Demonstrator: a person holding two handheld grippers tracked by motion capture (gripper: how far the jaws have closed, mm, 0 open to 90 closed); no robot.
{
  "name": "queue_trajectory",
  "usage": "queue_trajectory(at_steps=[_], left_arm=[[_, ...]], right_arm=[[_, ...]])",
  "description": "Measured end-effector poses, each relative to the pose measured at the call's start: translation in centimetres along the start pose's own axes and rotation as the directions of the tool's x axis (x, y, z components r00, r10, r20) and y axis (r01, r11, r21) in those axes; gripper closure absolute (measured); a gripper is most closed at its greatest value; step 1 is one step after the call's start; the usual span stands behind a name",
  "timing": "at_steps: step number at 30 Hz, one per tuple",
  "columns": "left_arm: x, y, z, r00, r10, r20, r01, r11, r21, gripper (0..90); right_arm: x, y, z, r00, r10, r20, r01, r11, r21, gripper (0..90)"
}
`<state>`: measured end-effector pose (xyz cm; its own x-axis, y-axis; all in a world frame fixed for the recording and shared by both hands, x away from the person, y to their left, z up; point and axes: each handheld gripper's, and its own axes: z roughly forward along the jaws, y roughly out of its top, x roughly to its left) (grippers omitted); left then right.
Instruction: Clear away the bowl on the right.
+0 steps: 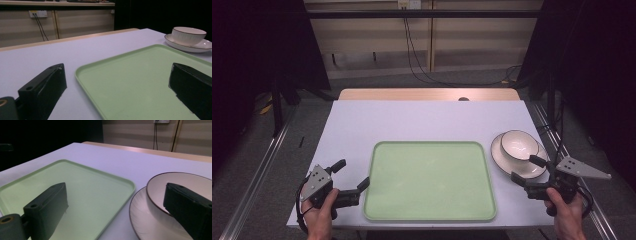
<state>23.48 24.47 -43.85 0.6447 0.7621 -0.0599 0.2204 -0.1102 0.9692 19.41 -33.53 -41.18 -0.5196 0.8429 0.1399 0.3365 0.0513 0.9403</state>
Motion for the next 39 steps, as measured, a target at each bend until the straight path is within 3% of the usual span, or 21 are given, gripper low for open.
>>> queue_trajectory(at_steps=[2, 8, 11, 20, 27, 30, 33, 34, 36, 39], left_arm=[[0.0, 0.0, 0.0, 1.0, 0.004, -0.005, -0.004, 1.0, 0.004, 1.4], [-0.1, 0.0, 0.1, 1.0, -0.005, -0.006, 0.005, 1.0, 0.003, 1.4], [0.0, 0.0, 0.1, 1.0, -0.003, -0.006, 0.003, 1.0, 0.005, 1.4], [0.0, 0.0, 0.2, 1.0, 0.006, -0.006, -0.006, 0.9999, 0.009, 1.4], [0.0, 0.0, 0.2, 1.0, 0.001, 0.0, -0.001, 1.0, 0.007, 1.4], [0.2, 0.0, 0.1, 0.9999, -0.006, -0.015, 0.006, 1.0, 0.004, 1.3], [0.3, 0.0, 0.1, 0.9999, -0.006, -0.014, 0.006, 1.0, 0.004, 1.3], [0.3, 0.0, 0.1, 0.9999, -0.002, -0.013, 0.002, 1.0, 0.006, 1.3], [0.2, 0.0, 0.2, 0.9999, -0.007, -0.014, 0.007, 1.0, 0.007, 1.3], [0.2, 0.0, 0.2, 0.9999, -0.004, -0.015, 0.005, 0.9999, 0.01, 1.3]], right_arm=[[-0.8, 0.1, -0.2, 0.9996, 0.011, 0.026, -0.01, 1.0, -0.006, 6.7], [-1.3, 0.3, -0.2, 0.9986, 0.005, 0.053, -0.006, 1.0, 0.003, 9.8], [-1.8, 0.5, 0.0, 0.9965, -0.002, 0.084, -0.002, 0.999, 0.039, 11.7], [-3.3, 1.6, 0.2, 0.99, -0.01, 0.141, 0.0, 0.997, 0.074, 17.2], [-4.1, 1.9, 0.6, 0.987, -0.027, 0.158, 0.01, 0.994, 0.109, 26.1], [-4.6, 2.2, 1.0, 0.9847, -0.048, 0.167, 0.02, 0.986, 0.165, 27.3], [-5.1, 2.3, 1.2, 0.9838, -0.046, 0.173, 0.015, 0.984, 0.179, 27.3], [-5.5, 2.4, 1.5, 0.9836, -0.043, 0.175, 0.005, 0.976, 0.216, 27.3], [-5.8, 2.3, 1.8, 0.9834, -0.058, 0.172, 0.018, 0.974, 0.228, 27.3], [-6.4, 2.3, 2.4, 0.9832, -0.043, 0.178, -0.002, 0.97, 0.241, 27.3]])
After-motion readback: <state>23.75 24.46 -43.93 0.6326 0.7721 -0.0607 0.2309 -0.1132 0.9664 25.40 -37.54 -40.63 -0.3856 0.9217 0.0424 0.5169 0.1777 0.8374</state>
